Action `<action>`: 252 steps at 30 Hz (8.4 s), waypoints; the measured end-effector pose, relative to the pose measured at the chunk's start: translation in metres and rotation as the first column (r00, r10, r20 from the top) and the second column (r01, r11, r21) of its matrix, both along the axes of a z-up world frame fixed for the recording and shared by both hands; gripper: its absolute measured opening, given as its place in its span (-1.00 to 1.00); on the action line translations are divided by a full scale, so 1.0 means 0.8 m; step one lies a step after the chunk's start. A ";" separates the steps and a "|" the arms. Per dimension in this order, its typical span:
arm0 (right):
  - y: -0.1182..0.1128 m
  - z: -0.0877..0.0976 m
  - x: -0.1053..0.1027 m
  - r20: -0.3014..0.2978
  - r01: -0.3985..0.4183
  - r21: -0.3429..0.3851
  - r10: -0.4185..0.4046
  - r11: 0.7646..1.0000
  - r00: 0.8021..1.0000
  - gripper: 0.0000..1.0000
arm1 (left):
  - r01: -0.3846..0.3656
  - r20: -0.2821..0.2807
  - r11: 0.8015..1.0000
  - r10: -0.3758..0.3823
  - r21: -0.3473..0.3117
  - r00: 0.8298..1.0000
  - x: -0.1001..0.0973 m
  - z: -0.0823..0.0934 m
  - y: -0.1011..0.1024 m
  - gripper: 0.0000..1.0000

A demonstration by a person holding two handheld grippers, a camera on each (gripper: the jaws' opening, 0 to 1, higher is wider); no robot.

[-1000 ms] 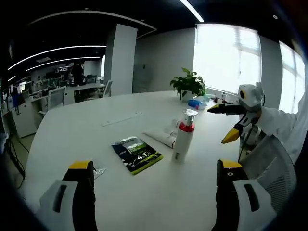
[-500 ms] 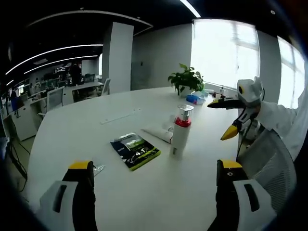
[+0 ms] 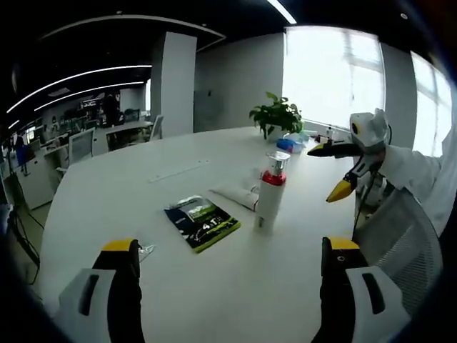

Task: Arrange the skincare products in the storage area until every visible bottle or jar stands upright without overlapping.

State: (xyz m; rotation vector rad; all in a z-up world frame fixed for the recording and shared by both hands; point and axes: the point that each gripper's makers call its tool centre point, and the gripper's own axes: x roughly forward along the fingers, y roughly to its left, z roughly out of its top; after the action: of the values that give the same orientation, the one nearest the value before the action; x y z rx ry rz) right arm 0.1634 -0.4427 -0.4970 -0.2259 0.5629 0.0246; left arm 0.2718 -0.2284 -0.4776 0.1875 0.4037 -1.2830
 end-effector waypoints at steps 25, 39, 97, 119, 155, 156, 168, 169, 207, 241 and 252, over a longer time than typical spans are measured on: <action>-0.029 -0.016 0.032 -0.046 0.005 -0.042 -0.007 0.999 0.999 0.99 | -0.069 0.009 0.997 0.070 -0.025 0.998 0.029 -0.015 0.006 0.99; -0.054 -0.026 0.041 -0.096 0.023 -0.036 -0.027 0.999 0.995 0.90 | -0.088 0.051 0.994 0.091 -0.067 0.995 0.020 -0.019 -0.005 0.99; -0.055 -0.085 0.175 -0.236 -0.063 0.059 0.075 0.996 0.969 -0.07 | -0.085 0.005 0.996 0.085 -0.017 0.996 0.015 -0.037 0.002 0.99; -0.035 -0.129 0.185 -0.355 -0.026 0.127 0.070 0.992 0.932 -0.16 | -0.071 -0.015 0.997 0.071 -0.016 0.997 0.009 -0.039 0.002 0.99; -0.039 -0.148 0.186 -0.347 0.028 0.138 0.022 0.990 0.937 -0.33 | -0.090 -0.038 0.996 0.089 -0.013 0.995 0.011 -0.039 0.004 0.99; -0.038 -0.148 0.185 -0.346 0.030 0.138 0.020 0.990 0.938 -0.34 | -0.093 -0.040 0.996 0.092 -0.013 0.995 0.012 -0.039 0.004 0.99; -0.039 -0.147 0.178 -0.317 0.074 0.154 -0.022 0.985 0.948 -0.47 | -0.083 -0.041 0.997 0.083 -0.005 0.996 0.010 -0.041 0.002 0.99; -0.039 -0.147 0.175 -0.319 0.081 0.158 -0.027 0.984 0.947 -0.47 | -0.083 -0.042 0.996 0.083 -0.006 0.996 0.010 -0.041 0.003 0.99; -0.057 -0.145 0.131 -0.244 0.184 0.288 -0.114 0.940 0.963 -0.54 | -0.061 -0.045 0.998 0.061 0.017 0.997 0.007 -0.050 0.002 0.99; -0.042 -0.135 0.068 -0.259 0.333 0.587 -0.219 0.738 0.941 -0.54 | -0.037 -0.056 0.999 0.038 0.022 0.998 -0.010 -0.046 -0.005 0.99; -0.026 -0.134 0.047 -0.251 0.352 0.715 -0.249 0.604 0.935 -0.55 | -0.031 -0.075 0.999 0.032 0.017 0.997 -0.013 -0.048 -0.007 0.99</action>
State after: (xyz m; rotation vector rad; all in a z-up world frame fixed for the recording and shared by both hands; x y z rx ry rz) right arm 0.2013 -0.4634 -0.6044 0.7103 0.6691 -0.0594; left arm 0.2616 -0.2338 -0.5156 0.1455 0.4799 -1.2592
